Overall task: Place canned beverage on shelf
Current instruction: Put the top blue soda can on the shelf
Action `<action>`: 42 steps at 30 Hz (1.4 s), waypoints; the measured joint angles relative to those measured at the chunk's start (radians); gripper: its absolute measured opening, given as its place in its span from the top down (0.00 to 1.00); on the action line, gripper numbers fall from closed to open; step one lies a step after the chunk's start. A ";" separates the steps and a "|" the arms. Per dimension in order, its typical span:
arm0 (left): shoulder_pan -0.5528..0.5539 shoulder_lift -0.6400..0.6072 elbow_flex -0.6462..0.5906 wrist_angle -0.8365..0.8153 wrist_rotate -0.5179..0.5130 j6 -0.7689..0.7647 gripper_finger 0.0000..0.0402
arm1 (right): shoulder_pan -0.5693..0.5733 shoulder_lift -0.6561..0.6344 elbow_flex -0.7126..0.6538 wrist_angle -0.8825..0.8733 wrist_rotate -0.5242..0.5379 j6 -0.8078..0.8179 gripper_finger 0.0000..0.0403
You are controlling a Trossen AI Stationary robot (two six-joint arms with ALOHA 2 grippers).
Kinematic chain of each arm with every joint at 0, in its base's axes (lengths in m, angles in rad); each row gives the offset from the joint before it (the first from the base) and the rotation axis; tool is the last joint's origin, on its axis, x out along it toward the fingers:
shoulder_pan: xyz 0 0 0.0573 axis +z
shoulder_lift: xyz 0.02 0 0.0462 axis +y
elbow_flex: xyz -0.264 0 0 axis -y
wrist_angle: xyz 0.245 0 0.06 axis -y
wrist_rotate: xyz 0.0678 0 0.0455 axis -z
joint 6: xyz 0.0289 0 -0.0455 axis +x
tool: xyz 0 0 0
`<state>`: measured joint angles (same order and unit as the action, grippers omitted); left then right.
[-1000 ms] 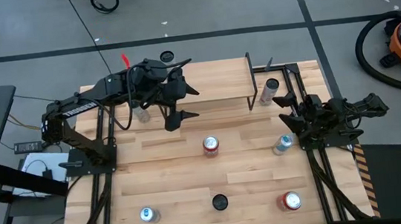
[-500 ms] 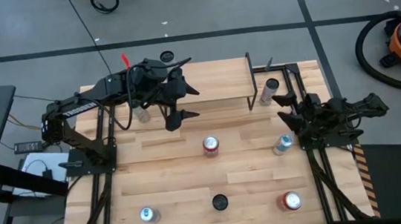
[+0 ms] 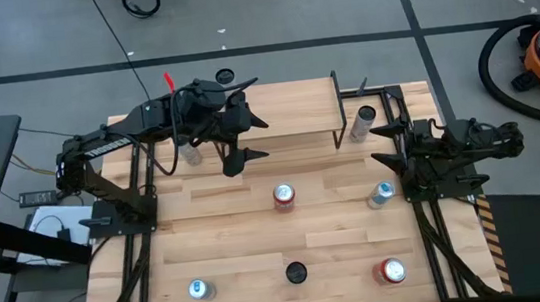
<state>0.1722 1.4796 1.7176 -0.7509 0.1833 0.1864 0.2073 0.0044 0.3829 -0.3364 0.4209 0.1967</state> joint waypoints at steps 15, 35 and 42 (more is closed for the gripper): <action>0.000 0.000 0.000 0.000 0.000 0.000 0.12 | 0.000 0.088 0.211 -0.374 -0.127 0.117 0.02; 0.000 0.000 0.000 0.000 0.000 -0.020 0.12 | 0.000 0.406 0.258 -0.615 -0.289 0.396 0.02; 0.000 0.000 0.000 0.013 0.000 -0.019 0.12 | 0.000 0.494 0.258 -0.732 -0.367 0.509 0.02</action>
<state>0.1723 1.4796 1.7176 -0.7377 0.1833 0.1669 0.2077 0.4988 0.6405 -1.0682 0.0535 0.7060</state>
